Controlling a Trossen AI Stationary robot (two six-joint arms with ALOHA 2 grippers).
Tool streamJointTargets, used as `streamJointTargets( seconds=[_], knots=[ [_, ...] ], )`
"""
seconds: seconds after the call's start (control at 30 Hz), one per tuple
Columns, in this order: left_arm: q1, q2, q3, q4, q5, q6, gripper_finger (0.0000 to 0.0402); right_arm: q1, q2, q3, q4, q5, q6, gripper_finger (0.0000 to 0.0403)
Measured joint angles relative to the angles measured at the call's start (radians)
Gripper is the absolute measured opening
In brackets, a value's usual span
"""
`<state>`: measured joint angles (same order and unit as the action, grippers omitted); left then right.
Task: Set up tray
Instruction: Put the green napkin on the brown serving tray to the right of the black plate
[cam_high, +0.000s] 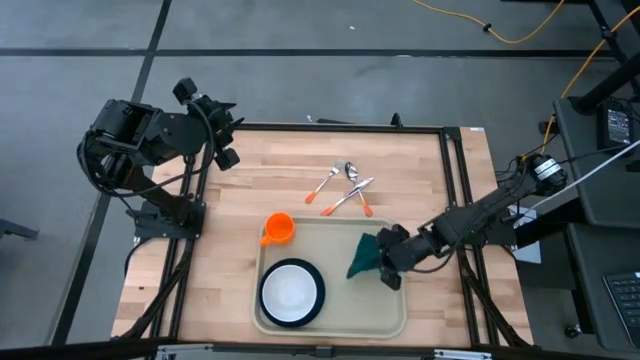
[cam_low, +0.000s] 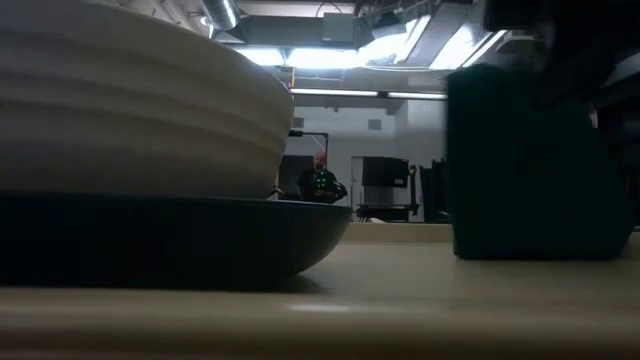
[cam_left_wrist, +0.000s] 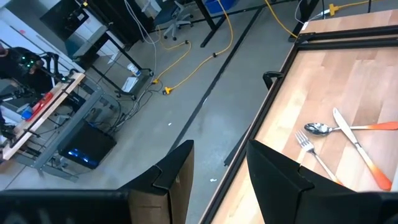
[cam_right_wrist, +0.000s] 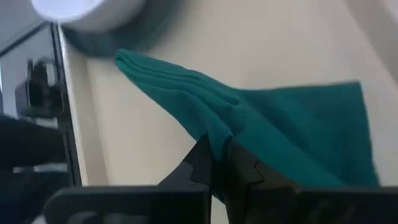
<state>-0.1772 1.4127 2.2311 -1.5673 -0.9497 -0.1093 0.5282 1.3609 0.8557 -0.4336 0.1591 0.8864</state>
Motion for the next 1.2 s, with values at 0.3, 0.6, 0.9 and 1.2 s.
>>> streamJointTargets(
  seconds=[0.3, 0.6, 0.9, 1.2],
  knots=[
    [0.0, 0.0, 0.0, 0.0, -0.002, 0.0, 0.0143, 0.098, 0.0, -0.013, 0.0, -0.075, -0.009, 0.0016],
    [0.0, 0.0, 0.0, 0.034, -0.027, 0.0, 0.0143, 0.101, 0.086, -0.013, 0.007, -0.087, -0.08, 0.0016],
    [0.004, 0.0, 0.0, 0.055, -0.027, 0.026, 0.0143, 0.101, 0.179, -0.012, 0.028, -0.166, -0.117, 0.0016],
    [0.004, 0.001, 0.0, 0.077, -0.028, 0.027, 0.0143, 0.111, 0.244, -0.012, 0.131, -0.285, -0.138, 0.0016]
  ],
)
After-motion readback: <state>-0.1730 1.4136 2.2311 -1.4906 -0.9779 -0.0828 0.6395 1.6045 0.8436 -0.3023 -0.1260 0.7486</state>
